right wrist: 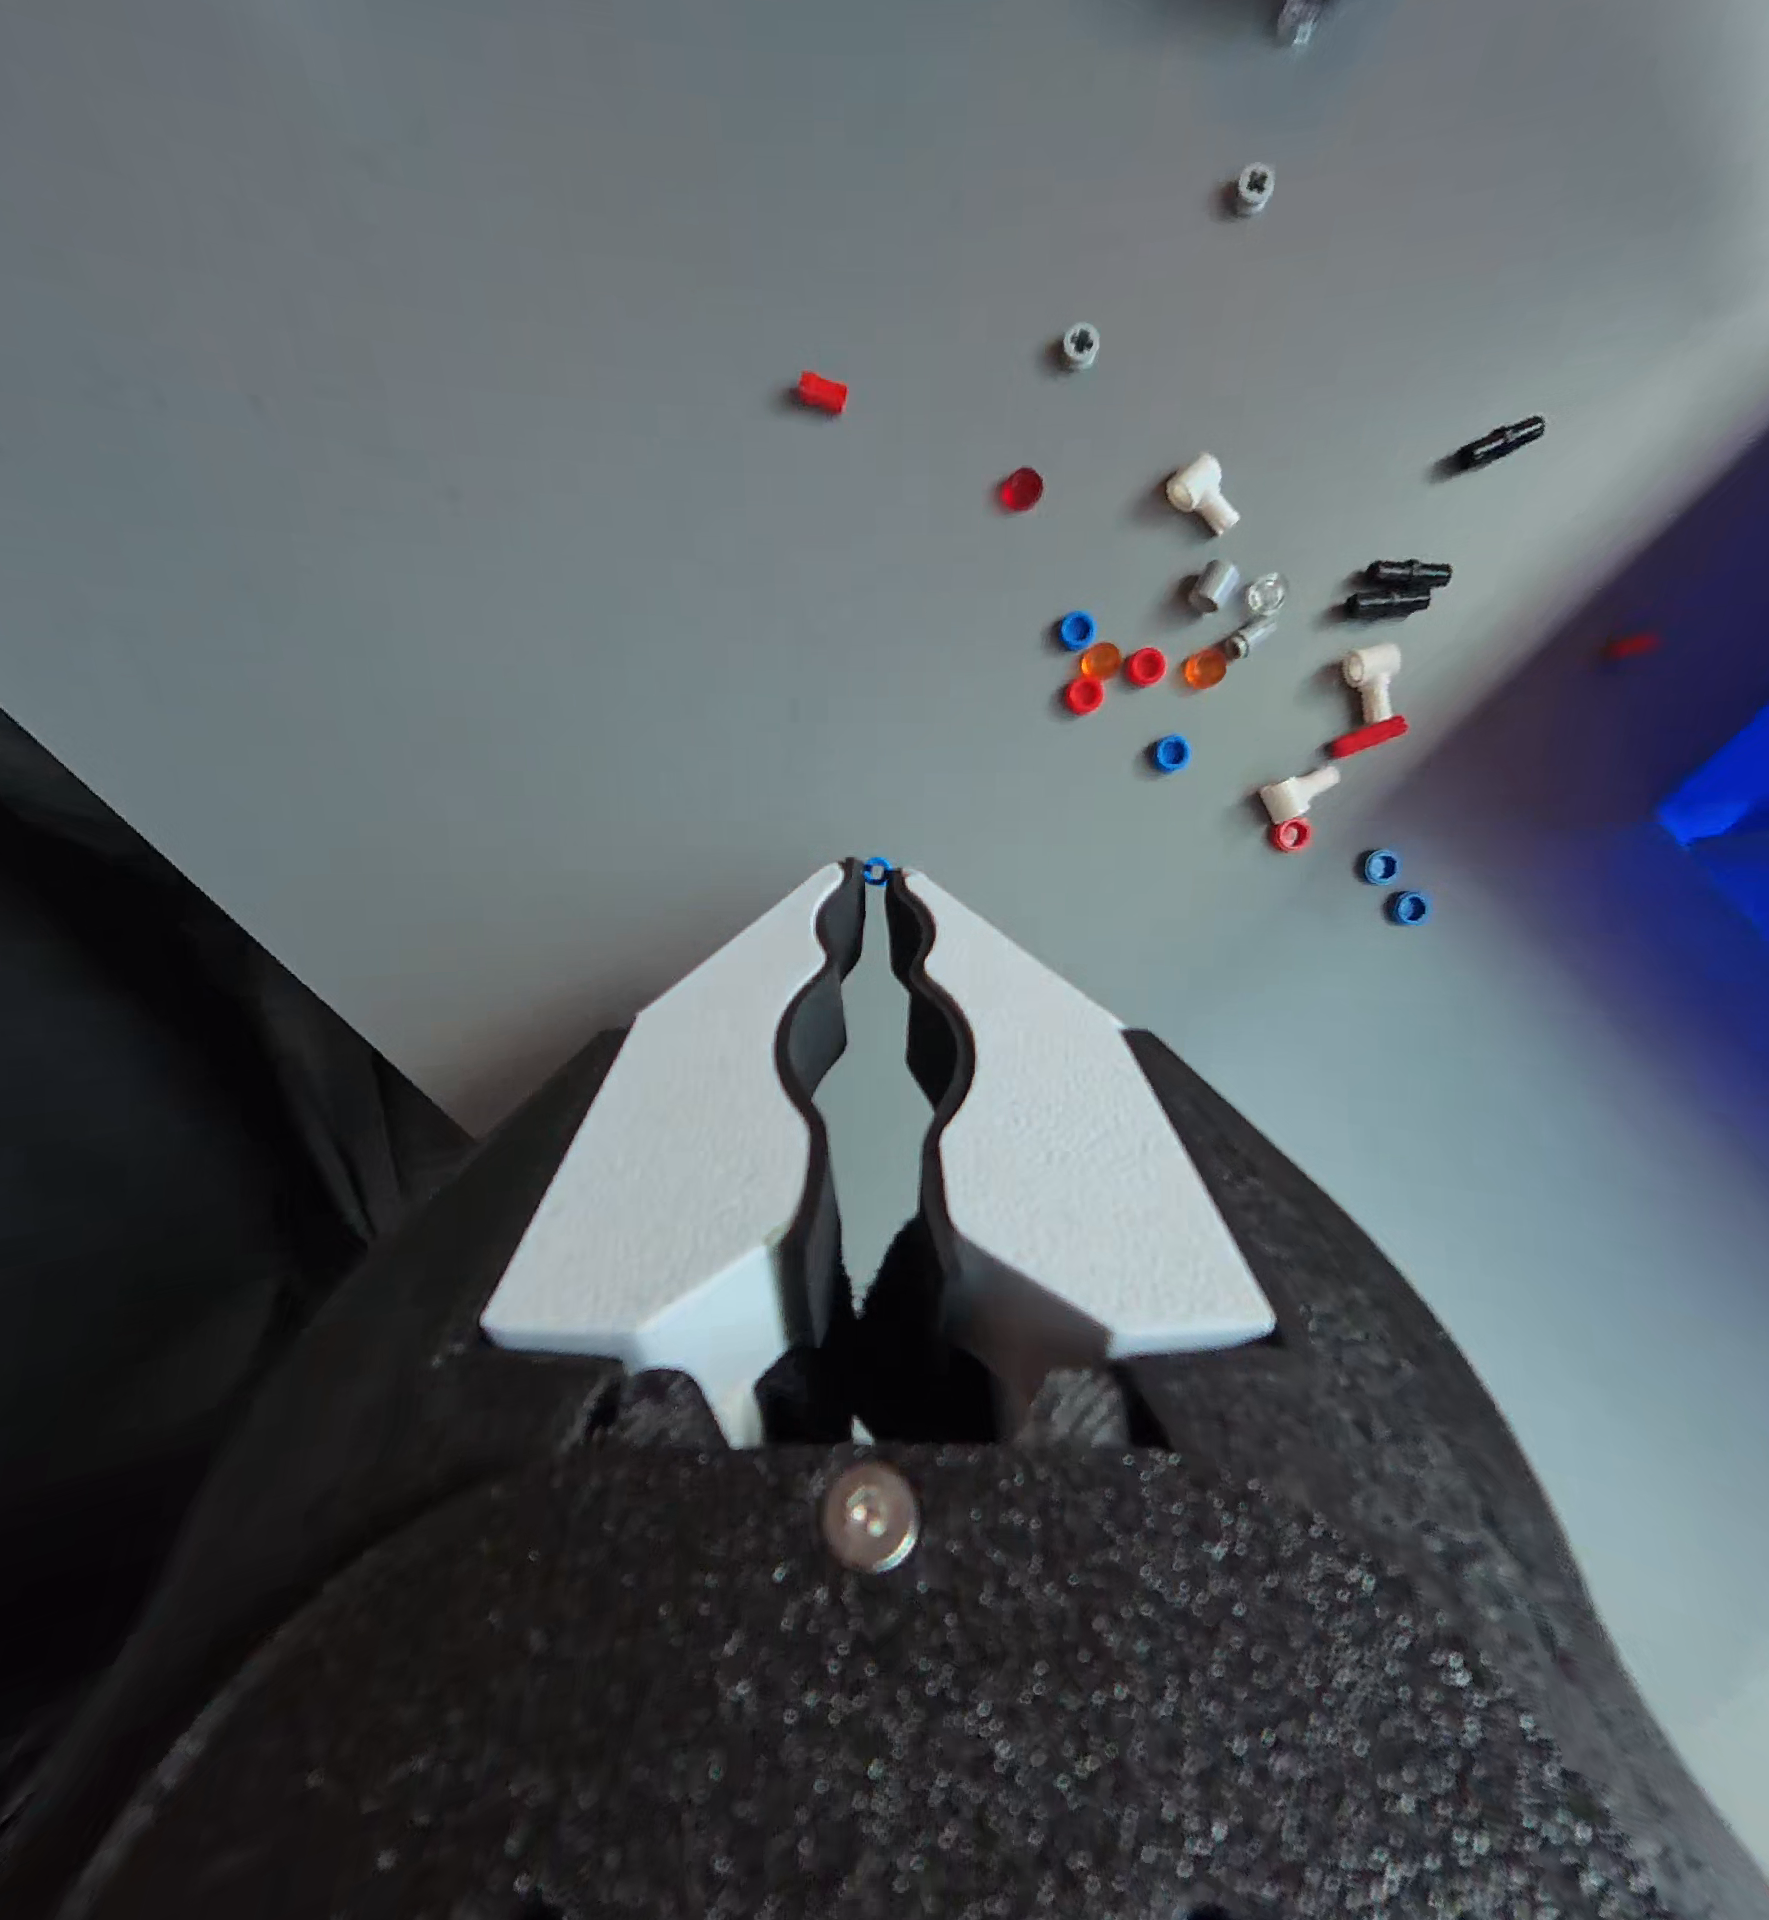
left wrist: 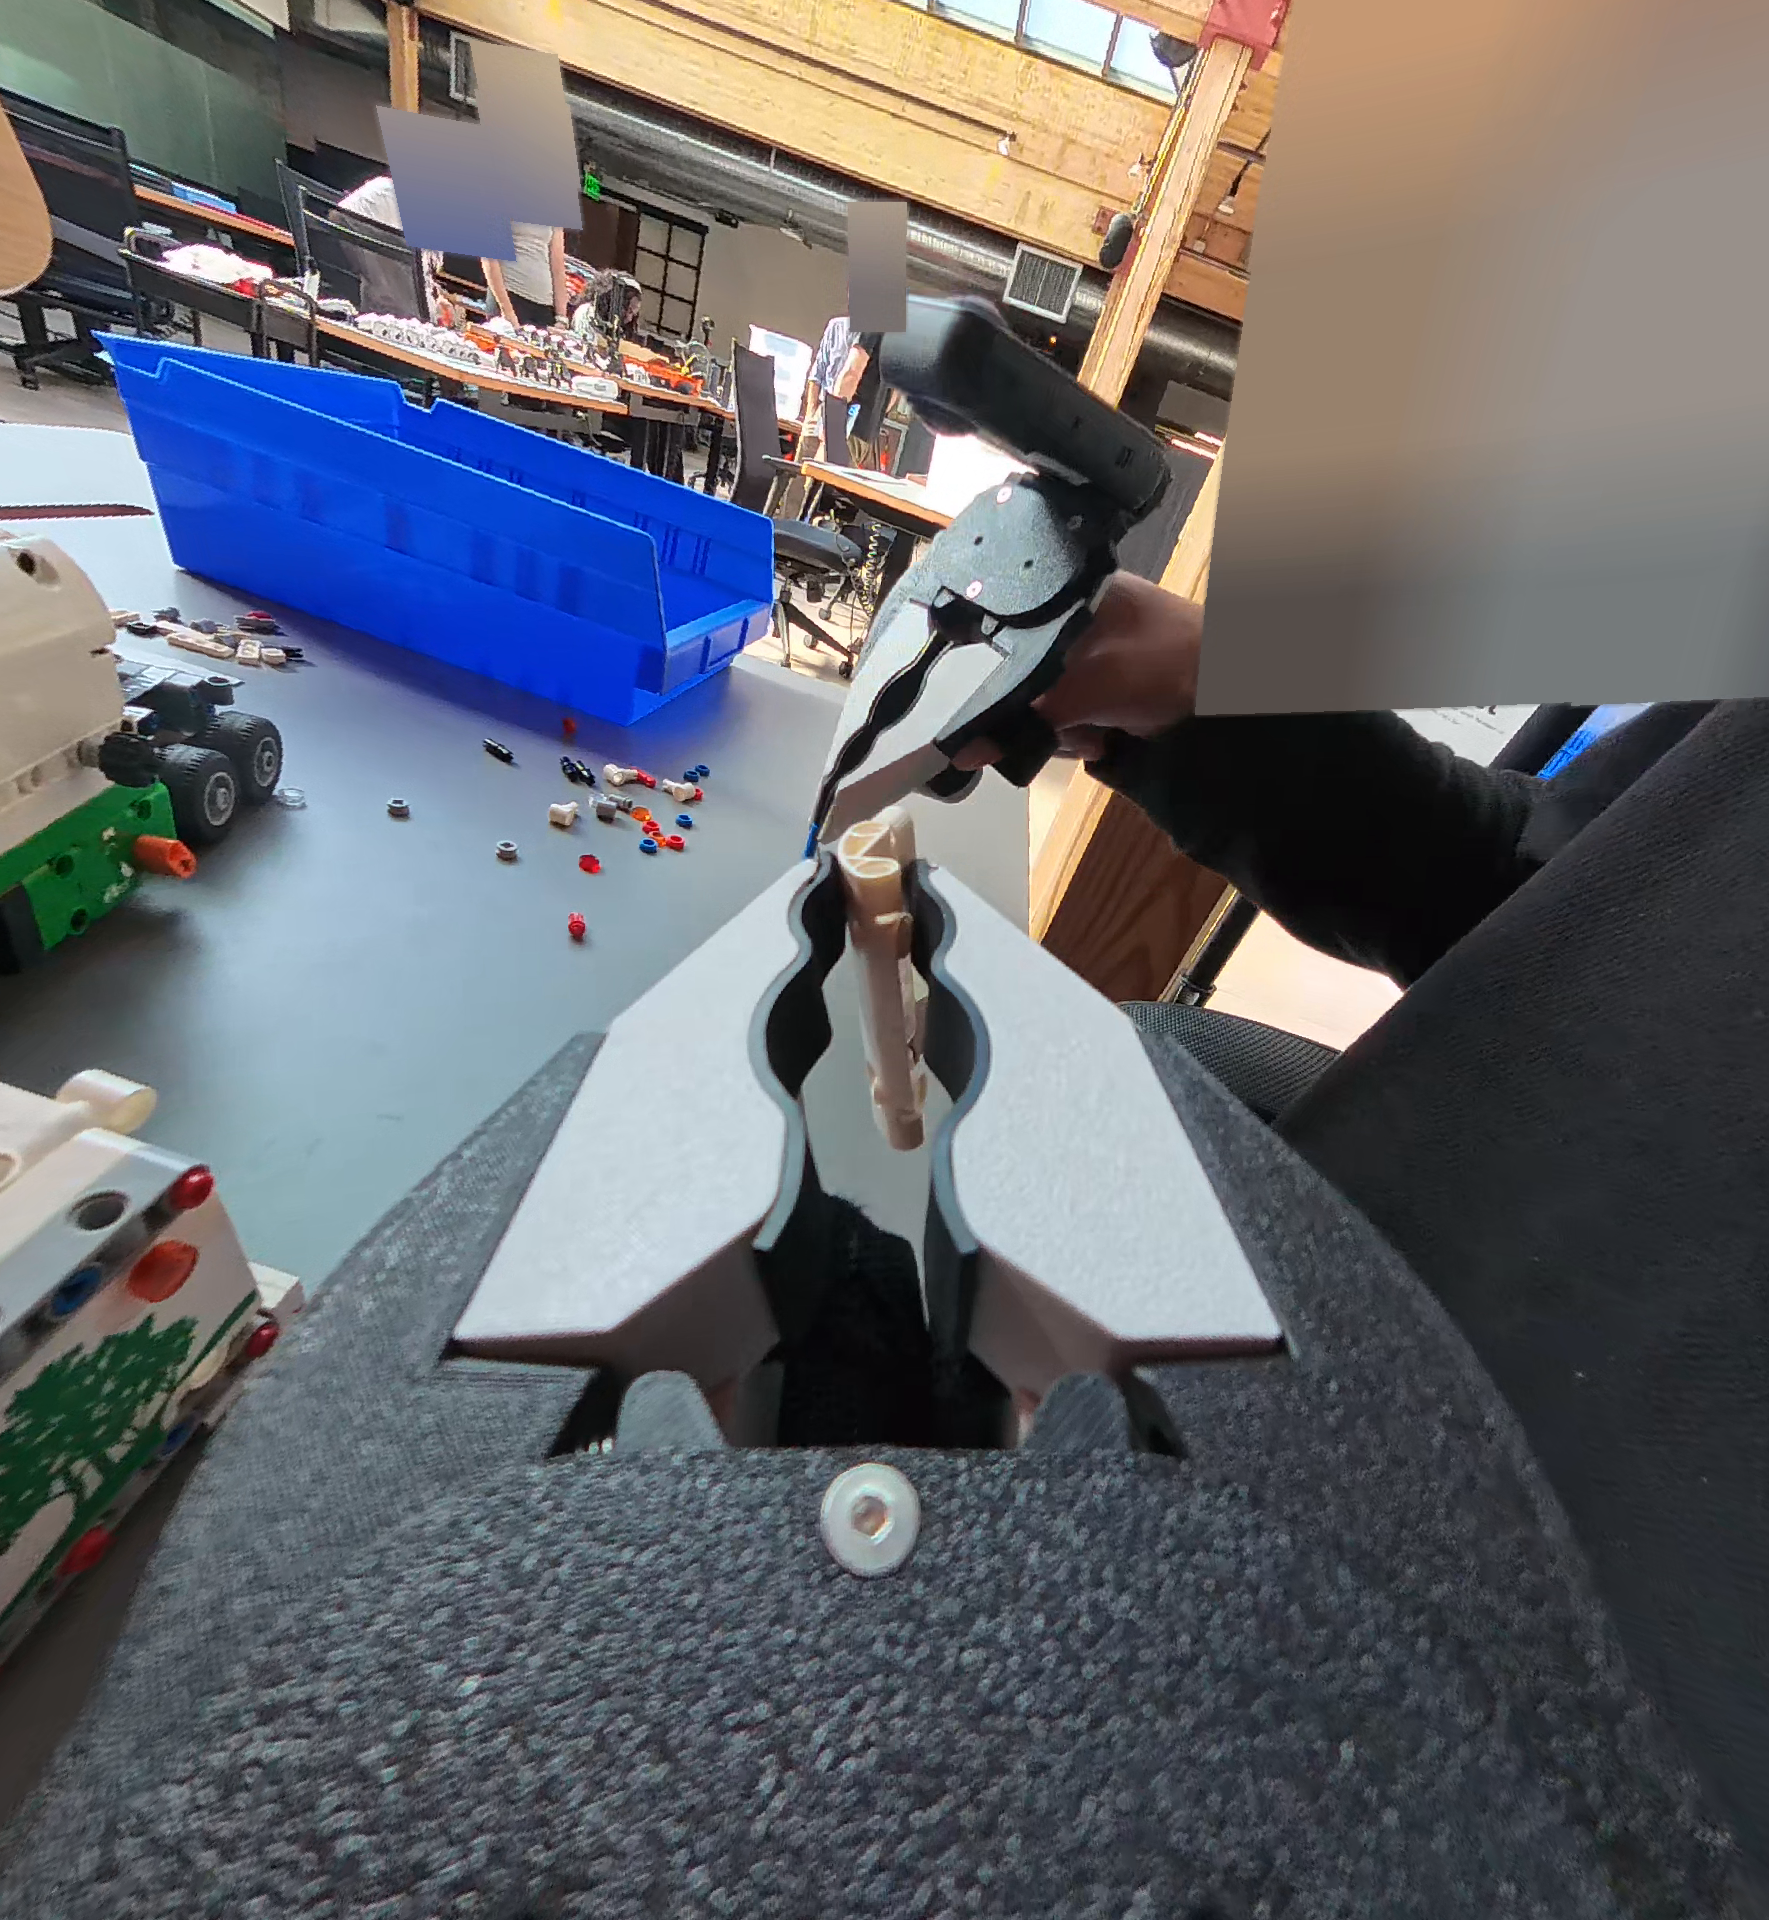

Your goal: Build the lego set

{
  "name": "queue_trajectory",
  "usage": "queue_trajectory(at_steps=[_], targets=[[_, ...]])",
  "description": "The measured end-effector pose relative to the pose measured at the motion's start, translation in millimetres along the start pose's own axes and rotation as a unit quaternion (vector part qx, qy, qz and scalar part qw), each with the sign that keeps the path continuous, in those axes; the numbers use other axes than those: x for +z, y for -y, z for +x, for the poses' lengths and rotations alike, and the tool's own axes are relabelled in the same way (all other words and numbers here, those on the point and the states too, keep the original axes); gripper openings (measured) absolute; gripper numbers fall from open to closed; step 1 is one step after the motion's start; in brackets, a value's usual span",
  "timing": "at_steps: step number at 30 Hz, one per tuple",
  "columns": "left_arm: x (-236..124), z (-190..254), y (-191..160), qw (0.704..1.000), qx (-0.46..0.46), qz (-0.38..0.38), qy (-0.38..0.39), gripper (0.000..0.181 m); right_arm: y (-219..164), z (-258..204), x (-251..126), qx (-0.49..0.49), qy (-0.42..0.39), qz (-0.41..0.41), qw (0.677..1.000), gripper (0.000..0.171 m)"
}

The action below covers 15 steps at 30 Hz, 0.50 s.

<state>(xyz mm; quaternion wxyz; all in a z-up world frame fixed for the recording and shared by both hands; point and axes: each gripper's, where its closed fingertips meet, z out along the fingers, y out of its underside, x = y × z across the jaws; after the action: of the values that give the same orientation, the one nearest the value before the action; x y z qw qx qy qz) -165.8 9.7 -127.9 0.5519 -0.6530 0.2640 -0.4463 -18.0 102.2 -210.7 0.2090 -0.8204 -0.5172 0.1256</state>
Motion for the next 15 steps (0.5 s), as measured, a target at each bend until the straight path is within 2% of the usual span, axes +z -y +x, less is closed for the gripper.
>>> queue_trajectory(at_steps=[15], targets=[[0, 0, 0, 1.0, -0.008, -0.002, -0.007, 0.009, -16, 7, 5, 0.0, -0.01, -0.028, 1.0, 0.003]])
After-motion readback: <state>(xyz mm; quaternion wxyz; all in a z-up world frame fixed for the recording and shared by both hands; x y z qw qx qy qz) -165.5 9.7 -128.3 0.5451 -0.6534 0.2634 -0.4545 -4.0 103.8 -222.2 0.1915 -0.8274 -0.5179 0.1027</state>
